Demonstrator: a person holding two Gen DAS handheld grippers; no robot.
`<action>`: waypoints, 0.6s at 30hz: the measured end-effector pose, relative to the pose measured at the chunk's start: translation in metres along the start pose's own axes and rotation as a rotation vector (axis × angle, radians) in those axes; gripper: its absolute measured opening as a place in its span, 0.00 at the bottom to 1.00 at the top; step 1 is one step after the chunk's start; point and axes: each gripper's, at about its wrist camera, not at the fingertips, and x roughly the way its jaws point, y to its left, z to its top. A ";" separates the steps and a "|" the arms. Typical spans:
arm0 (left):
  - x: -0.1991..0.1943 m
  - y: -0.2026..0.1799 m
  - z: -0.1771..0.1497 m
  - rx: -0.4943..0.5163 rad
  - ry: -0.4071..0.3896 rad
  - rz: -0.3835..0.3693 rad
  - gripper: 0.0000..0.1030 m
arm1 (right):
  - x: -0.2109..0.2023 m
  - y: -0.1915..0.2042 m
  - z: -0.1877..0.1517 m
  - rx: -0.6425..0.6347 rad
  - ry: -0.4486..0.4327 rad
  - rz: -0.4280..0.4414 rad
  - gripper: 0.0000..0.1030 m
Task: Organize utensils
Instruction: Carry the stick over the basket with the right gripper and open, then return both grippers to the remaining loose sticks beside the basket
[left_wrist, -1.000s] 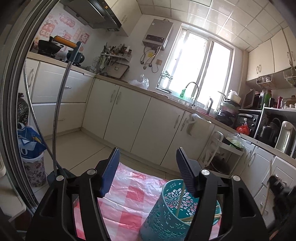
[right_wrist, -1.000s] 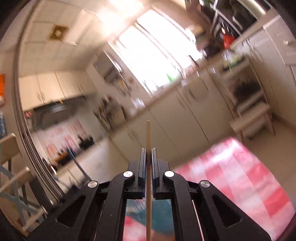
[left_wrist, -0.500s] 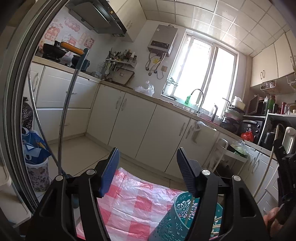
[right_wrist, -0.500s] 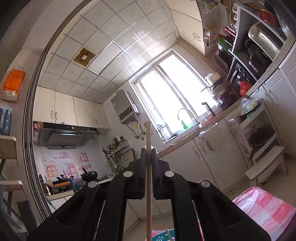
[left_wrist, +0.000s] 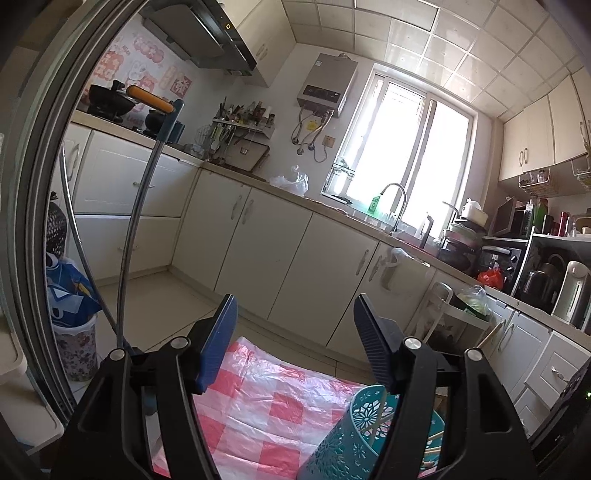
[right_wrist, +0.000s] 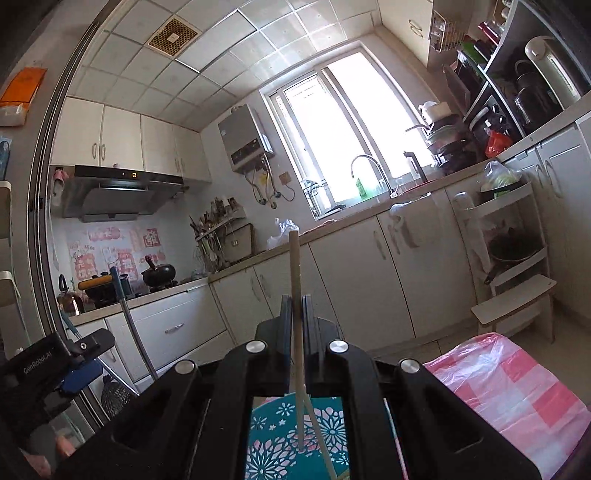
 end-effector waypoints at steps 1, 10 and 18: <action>0.000 0.000 0.000 -0.002 0.000 0.001 0.60 | -0.001 0.002 -0.001 -0.015 0.015 0.004 0.06; -0.001 -0.009 -0.006 0.019 0.017 -0.010 0.62 | -0.015 0.005 -0.011 -0.082 0.140 0.036 0.25; 0.000 -0.017 -0.014 0.059 0.049 -0.013 0.66 | -0.043 0.002 0.001 -0.105 0.144 0.030 0.39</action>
